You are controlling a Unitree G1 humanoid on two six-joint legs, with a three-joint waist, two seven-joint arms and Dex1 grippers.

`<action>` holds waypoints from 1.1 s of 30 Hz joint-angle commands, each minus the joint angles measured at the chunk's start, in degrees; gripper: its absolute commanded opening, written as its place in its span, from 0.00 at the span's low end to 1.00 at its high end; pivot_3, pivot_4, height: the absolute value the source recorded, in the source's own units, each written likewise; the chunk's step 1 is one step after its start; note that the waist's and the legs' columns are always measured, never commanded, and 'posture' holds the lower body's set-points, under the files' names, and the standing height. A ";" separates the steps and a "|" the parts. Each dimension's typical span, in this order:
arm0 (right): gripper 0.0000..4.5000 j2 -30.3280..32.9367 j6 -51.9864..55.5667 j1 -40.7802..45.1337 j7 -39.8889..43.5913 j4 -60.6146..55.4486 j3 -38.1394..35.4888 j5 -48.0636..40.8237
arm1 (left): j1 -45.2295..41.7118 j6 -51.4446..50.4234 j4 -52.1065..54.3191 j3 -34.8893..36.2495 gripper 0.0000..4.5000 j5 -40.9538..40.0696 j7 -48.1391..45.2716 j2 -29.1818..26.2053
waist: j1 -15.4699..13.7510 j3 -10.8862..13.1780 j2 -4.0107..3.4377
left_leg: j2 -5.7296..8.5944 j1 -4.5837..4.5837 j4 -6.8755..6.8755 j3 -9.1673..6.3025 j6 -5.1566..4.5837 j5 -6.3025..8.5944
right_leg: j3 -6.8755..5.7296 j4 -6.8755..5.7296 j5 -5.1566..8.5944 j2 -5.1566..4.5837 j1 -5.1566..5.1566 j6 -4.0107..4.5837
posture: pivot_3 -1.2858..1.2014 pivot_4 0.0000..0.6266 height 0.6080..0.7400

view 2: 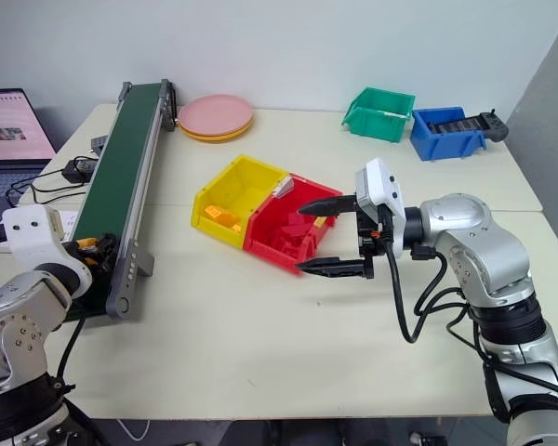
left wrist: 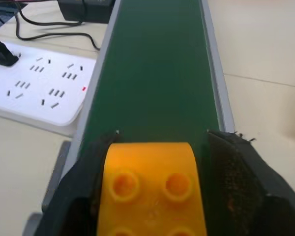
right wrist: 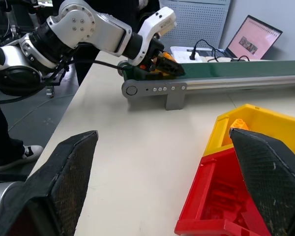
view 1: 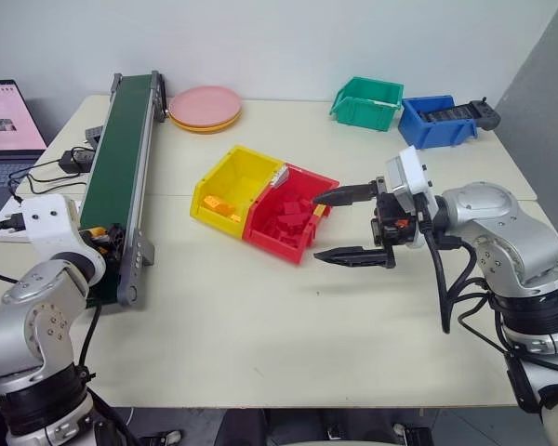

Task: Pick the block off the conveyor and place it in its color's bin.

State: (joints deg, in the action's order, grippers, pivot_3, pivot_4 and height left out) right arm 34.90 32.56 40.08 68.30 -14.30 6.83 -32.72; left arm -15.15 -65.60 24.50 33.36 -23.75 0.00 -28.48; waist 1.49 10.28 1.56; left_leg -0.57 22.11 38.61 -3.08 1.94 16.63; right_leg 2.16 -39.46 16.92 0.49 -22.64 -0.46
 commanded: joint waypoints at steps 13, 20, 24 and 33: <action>1.00 2.75 -0.78 2.39 0.65 -1.81 -2.12 -0.53 | -11.95 -0.03 4.36 -8.09 0.34 -2.21 -7.13 -5.92 | -0.24 0.01 0.01 | 0.03 0.03 0.01 0.00 0.02 -0.01 | -0.02 0.03 0.00 0.00 0.01 0.00 | 0.52 0.24 1.00; 1.00 4.86 2.17 0.82 -6.16 -5.74 -4.86 0.11 | -25.63 13.99 -17.23 -25.67 0.34 2.37 -19.67 -5.61 | -0.32 0.01 0.01 | 0.03 0.06 0.01 0.00 0.04 -0.02 | -0.05 0.05 0.00 0.01 0.00 0.00 | 0.52 0.24 1.00; 1.00 4.43 5.85 0.52 -14.42 -7.15 -6.56 1.47 | -33.34 25.60 -33.75 -33.73 0.34 7.65 -25.85 -2.54 | -1.02 0.01 0.00 | 0.05 0.18 0.08 0.00 0.11 -0.07 | -0.06 0.05 0.00 0.00 -0.05 0.00 | 0.52 0.24 1.00; 1.00 5.47 9.19 -0.76 -18.74 -10.71 -8.27 0.30 | -40.55 38.26 -52.31 -36.37 0.50 12.72 -30.71 1.52 | -0.82 0.01 0.00 | 0.02 0.98 0.20 0.17 0.24 -0.15 | 0.05 -0.18 0.00 0.02 -0.97 0.00 | 0.52 0.24 1.00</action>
State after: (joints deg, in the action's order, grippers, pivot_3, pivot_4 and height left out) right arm 39.43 41.80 39.47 50.24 -22.10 1.03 -31.58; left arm -53.57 -30.85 -26.78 -3.11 -12.34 -29.71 -27.06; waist 0.67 10.29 1.56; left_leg -0.54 23.09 38.85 -2.91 2.07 16.55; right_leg 2.21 -39.65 16.92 0.50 -23.60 -0.46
